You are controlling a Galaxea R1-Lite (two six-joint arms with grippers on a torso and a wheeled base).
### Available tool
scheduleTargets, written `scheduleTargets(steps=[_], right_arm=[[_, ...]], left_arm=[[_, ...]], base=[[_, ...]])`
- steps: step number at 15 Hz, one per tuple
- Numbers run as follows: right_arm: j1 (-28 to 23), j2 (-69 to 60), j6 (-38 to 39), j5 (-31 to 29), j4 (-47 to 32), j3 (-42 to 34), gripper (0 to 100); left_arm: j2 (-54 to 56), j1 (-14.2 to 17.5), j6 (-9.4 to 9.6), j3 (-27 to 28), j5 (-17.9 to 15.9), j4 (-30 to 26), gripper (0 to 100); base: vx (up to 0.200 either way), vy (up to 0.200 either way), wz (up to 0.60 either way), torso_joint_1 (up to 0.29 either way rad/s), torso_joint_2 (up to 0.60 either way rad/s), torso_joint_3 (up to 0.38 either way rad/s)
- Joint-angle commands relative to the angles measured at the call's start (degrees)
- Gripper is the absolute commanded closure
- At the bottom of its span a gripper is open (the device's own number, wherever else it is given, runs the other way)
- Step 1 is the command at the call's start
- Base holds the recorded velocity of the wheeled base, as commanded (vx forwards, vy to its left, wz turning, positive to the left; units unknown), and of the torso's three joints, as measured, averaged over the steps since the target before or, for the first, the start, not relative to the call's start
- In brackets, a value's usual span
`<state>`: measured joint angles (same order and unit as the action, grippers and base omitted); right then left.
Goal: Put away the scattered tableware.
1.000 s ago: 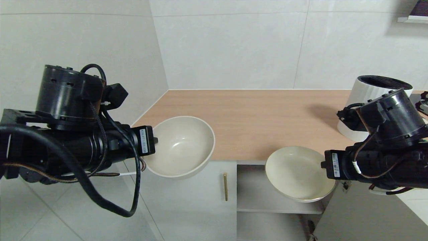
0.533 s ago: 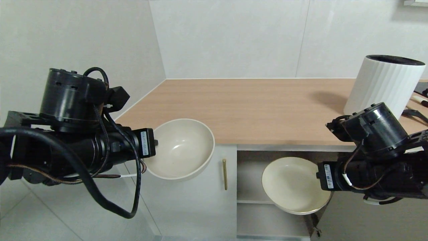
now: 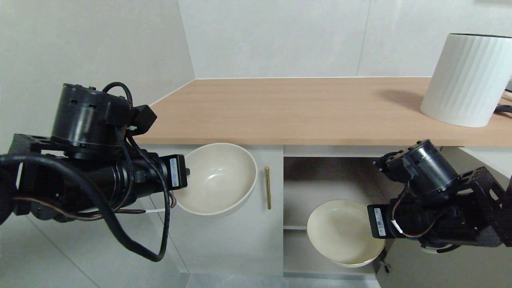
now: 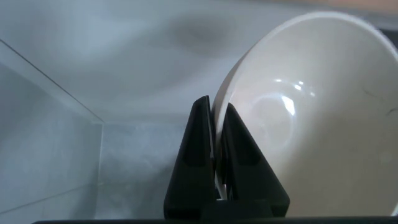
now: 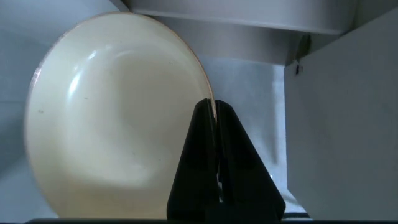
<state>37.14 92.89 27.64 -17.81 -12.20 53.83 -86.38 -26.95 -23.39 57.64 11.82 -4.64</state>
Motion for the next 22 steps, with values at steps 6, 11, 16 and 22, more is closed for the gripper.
scheduleTargets(steps=[6, 11, 16, 22], right_arm=[[0.03, 2.38, 0.05, -0.03, 0.86, -0.4, 100], [-0.23, 3.26, -0.04, 0.5, 1.3, -1.28, 100], [-7.09, 18.38, -0.92, 0.5, 17.3, -0.84, 100], [-15.35, 31.91, -5.4, 0.58, 21.69, 9.97, 100]], left_arm=[[-0.19, -0.03, 0.01, 0.02, 0.04, -0.01, 100], [-0.63, -0.03, 0.01, 0.02, 0.04, -0.01, 100], [-1.16, -0.38, 0.89, -0.24, 0.04, -0.01, 100], [-0.8, -0.73, 2.04, -0.77, 0.04, 0.16, 100]], base=[[0.0, 0.0, 0.0, -0.038, 0.34, 0.299], [0.0, 0.0, 0.0, 0.0, 0.01, 0.008], [0.0, 0.0, 0.0, 0.0, 0.0, 0.0], [0.0, 0.0, 0.0, 0.0, 0.0, 0.0]])
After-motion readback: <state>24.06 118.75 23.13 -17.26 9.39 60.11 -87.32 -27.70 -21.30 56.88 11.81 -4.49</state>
